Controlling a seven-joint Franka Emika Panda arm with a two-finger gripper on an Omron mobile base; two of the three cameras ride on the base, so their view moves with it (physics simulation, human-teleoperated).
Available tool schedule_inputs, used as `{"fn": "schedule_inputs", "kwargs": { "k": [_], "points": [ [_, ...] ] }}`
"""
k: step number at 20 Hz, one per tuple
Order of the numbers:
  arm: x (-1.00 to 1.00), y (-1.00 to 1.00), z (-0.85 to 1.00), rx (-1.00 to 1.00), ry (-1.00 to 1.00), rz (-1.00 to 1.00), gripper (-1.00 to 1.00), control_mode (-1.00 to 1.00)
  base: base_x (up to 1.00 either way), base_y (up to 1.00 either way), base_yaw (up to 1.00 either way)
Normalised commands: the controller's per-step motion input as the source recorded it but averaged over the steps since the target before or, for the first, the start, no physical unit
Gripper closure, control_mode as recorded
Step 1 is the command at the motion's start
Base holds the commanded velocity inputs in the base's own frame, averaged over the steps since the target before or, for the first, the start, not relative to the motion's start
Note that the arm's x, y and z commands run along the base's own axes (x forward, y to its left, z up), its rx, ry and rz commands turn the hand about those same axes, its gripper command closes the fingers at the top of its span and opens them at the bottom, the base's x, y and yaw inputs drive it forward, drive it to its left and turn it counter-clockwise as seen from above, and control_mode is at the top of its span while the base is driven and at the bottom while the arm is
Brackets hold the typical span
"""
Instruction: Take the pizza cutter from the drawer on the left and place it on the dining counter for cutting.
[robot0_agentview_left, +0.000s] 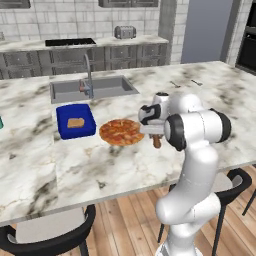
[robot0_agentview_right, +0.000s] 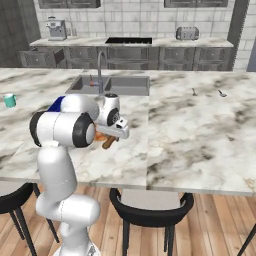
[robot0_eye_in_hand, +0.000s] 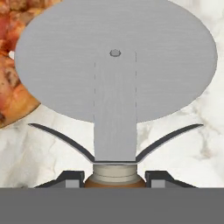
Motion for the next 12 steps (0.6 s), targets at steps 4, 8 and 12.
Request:
{"fn": "schedule_inputs", "kwargs": {
  "k": [4, 8, 12],
  "points": [
    [0.23, 0.00, -0.36, 0.00, 0.05, 0.00, 1.00, -1.00, 0.00, 0.00, 0.00],
    [0.16, 0.00, -0.37, 0.00, 0.05, 0.00, 1.00, -1.00, 0.00, 0.00, 0.00],
    [0.11, 0.00, -0.30, 0.00, 0.05, 0.00, 1.00, -1.00, 0.00, 0.00, 0.00]
  ]
}}
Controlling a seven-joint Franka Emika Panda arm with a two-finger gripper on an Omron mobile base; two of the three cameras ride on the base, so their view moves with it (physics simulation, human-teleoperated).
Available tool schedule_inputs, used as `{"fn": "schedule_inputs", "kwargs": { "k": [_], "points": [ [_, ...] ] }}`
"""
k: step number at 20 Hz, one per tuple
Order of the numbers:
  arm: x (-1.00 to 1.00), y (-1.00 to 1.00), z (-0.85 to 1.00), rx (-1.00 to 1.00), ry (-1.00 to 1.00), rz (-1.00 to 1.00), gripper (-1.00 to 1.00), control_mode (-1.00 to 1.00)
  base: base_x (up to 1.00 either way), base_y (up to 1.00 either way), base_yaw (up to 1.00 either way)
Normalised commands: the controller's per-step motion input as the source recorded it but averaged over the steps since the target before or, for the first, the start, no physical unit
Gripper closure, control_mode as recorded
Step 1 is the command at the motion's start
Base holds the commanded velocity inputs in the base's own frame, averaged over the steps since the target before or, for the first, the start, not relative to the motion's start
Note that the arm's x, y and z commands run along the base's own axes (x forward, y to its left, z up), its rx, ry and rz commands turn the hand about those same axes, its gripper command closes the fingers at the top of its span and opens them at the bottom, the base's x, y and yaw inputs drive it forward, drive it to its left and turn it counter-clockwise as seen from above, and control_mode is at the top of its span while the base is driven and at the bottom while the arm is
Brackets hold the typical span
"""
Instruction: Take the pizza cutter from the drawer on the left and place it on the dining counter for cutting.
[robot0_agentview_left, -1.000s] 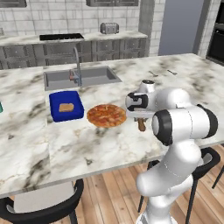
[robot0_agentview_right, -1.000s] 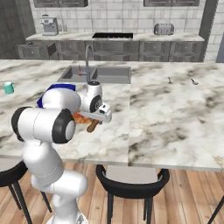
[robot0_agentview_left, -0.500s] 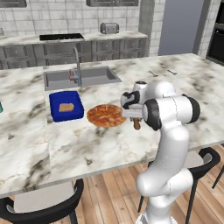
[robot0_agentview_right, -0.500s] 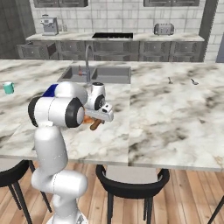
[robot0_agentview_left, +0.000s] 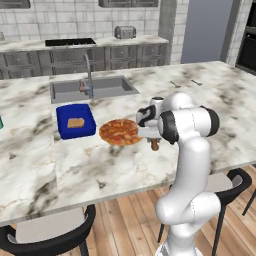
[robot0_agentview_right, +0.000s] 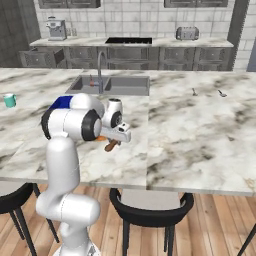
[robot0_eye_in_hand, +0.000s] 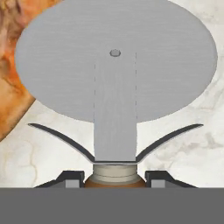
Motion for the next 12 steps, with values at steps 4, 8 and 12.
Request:
{"fn": "schedule_inputs", "kwargs": {
  "k": [4, 8, 12],
  "points": [
    [0.11, 0.00, -0.30, 0.00, 0.04, 0.00, 1.00, -1.00, 0.00, 0.00, 0.00],
    [0.09, 0.00, -0.27, 0.00, 0.01, 0.00, 1.00, -1.00, 0.00, 0.00, 0.00],
    [0.03, 0.00, -0.06, 0.00, 0.00, 0.00, 1.00, -1.00, 0.00, 0.00, 0.00]
  ]
}}
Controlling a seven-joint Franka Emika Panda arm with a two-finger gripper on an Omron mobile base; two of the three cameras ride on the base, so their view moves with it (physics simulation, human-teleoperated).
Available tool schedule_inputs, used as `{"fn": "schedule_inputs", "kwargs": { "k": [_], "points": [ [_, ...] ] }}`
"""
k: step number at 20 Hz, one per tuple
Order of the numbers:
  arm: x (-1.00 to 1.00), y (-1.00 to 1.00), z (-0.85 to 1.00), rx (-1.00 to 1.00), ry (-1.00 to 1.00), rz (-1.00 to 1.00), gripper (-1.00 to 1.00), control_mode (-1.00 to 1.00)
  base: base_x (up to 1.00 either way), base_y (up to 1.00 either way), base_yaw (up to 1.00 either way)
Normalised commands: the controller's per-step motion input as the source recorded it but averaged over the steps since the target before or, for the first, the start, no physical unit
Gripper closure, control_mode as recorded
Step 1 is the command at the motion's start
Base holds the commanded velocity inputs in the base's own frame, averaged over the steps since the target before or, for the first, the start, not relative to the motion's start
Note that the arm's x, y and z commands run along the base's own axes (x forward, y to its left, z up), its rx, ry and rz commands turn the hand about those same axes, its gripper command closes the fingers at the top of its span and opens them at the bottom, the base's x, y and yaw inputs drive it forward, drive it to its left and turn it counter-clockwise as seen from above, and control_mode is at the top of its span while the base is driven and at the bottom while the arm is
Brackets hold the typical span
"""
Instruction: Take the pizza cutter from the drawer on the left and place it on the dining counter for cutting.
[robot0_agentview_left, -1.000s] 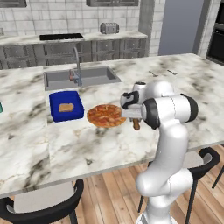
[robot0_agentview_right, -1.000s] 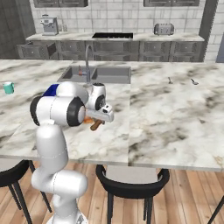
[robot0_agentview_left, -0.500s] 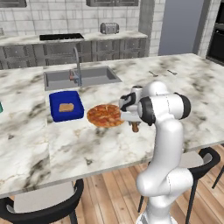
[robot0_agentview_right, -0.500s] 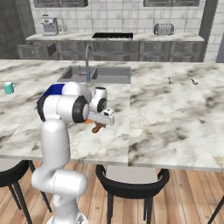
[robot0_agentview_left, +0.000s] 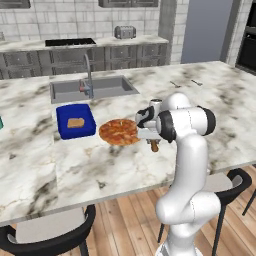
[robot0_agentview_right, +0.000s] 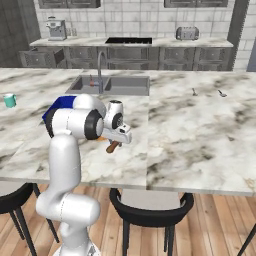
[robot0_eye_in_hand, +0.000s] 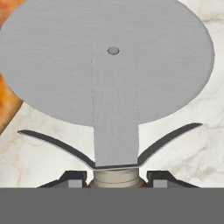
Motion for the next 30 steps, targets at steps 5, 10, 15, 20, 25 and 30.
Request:
{"fn": "schedule_inputs", "kwargs": {
  "k": [5, 10, 15, 20, 25, 30],
  "points": [
    [0.00, 0.00, 0.00, 0.00, 0.00, 0.00, 1.00, -1.00, 0.00, 0.00, 0.00],
    [0.00, 0.00, 0.00, 0.00, 0.00, 0.00, -1.00, -1.00, 0.00, 0.00, 0.00],
    [0.00, 0.00, 0.00, 0.00, 0.00, 0.00, -1.00, -1.00, 0.00, 0.00, 0.00],
    [0.00, 0.00, 0.00, 0.00, 0.00, 0.00, -1.00, -1.00, 0.00, 0.00, 0.00],
    [0.00, -0.01, 0.20, 0.00, 0.00, 0.00, -1.00, -1.00, 0.00, 0.00, 0.00],
    [-0.32, 0.13, 0.95, -0.07, -0.01, -0.02, -1.00, -1.00, 0.00, 0.00, 0.00]
  ]
}}
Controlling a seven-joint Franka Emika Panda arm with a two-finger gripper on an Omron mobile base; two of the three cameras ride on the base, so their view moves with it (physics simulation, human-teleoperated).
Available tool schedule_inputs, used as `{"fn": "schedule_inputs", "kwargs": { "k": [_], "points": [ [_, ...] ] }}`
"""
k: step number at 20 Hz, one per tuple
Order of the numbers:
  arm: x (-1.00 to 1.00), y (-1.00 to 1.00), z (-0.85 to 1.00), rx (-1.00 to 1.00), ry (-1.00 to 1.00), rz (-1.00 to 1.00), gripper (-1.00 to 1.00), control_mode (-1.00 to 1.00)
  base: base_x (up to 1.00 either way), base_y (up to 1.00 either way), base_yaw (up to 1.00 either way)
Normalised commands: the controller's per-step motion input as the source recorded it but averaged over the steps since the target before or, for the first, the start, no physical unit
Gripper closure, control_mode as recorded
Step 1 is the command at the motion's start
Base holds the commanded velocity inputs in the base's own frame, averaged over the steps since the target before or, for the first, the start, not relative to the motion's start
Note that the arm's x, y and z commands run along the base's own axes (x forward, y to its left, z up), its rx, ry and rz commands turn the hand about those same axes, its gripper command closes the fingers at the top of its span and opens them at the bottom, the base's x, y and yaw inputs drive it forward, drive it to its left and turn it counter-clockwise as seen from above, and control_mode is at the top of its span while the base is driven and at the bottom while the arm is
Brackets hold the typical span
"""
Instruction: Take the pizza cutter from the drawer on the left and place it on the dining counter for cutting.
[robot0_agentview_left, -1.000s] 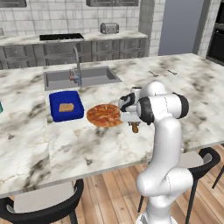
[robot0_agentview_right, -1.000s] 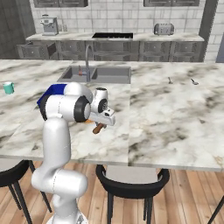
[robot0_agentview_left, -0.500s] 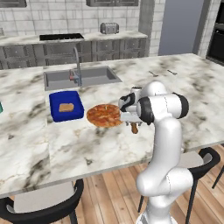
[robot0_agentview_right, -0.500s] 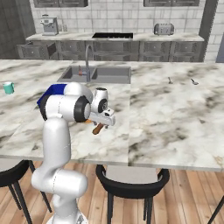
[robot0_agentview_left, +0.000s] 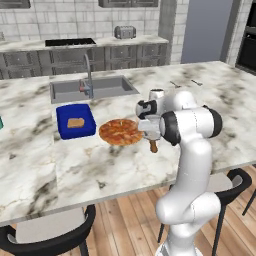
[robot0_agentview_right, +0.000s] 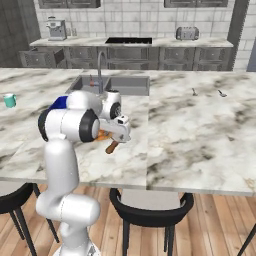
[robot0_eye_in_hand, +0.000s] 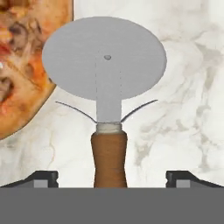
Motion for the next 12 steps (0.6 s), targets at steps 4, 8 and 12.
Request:
{"fn": "schedule_inputs", "kwargs": {
  "k": [4, 8, 12],
  "points": [
    [-0.98, 0.33, 0.71, -0.08, 0.00, -0.03, -1.00, -1.00, 0.00, 0.00, 0.00],
    [-1.00, 0.37, 0.32, 0.00, 0.01, -0.03, -1.00, -1.00, 0.00, 0.00, 0.00],
    [-1.00, 0.00, 0.32, 0.00, 0.00, 0.00, -1.00, -1.00, 0.00, 0.00, 0.00]
  ]
}}
